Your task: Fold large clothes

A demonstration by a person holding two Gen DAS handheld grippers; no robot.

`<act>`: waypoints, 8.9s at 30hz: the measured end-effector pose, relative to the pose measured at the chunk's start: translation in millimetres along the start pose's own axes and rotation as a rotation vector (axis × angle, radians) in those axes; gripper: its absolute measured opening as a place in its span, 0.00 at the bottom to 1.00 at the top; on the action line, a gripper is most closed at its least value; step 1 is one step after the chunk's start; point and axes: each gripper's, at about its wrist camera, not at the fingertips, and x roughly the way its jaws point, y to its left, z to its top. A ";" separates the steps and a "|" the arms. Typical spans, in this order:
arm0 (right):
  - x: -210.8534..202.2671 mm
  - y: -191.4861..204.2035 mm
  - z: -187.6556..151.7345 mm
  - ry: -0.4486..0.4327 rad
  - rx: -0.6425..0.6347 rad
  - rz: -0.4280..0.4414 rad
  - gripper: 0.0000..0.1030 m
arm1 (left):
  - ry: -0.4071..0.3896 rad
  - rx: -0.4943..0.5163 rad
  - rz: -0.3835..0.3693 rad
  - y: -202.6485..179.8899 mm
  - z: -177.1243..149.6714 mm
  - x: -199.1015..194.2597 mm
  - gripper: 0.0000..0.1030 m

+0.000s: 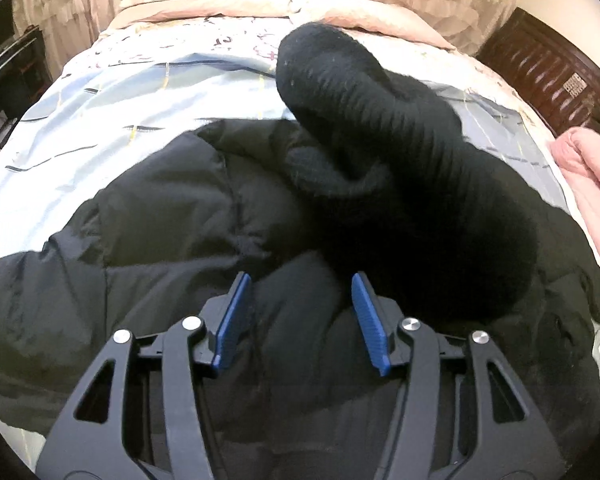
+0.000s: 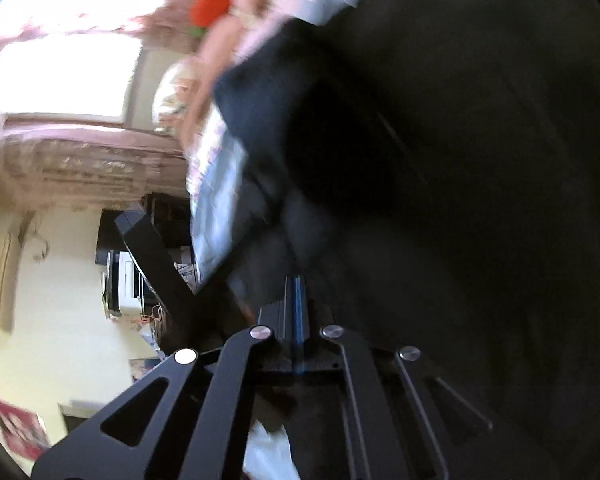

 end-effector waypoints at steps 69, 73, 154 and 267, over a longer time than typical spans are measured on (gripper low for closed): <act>-14.3 65.9 223.0 -0.064 -0.559 -0.420 0.99 | 0.026 -0.185 0.081 12.5 58.6 42.5 0.91; 30.2 54.0 238.7 -0.005 -0.569 -0.500 0.99 | 0.041 -0.211 0.095 14.4 78.7 72.4 0.93; 58.9 47.9 126.2 -0.072 -0.437 -0.242 0.99 | -0.089 -0.422 0.232 115.1 -32.2 -73.2 0.98; 41.9 18.5 115.9 -0.297 -0.656 -0.582 0.99 | -0.067 -0.169 0.219 78.4 -31.0 10.4 0.98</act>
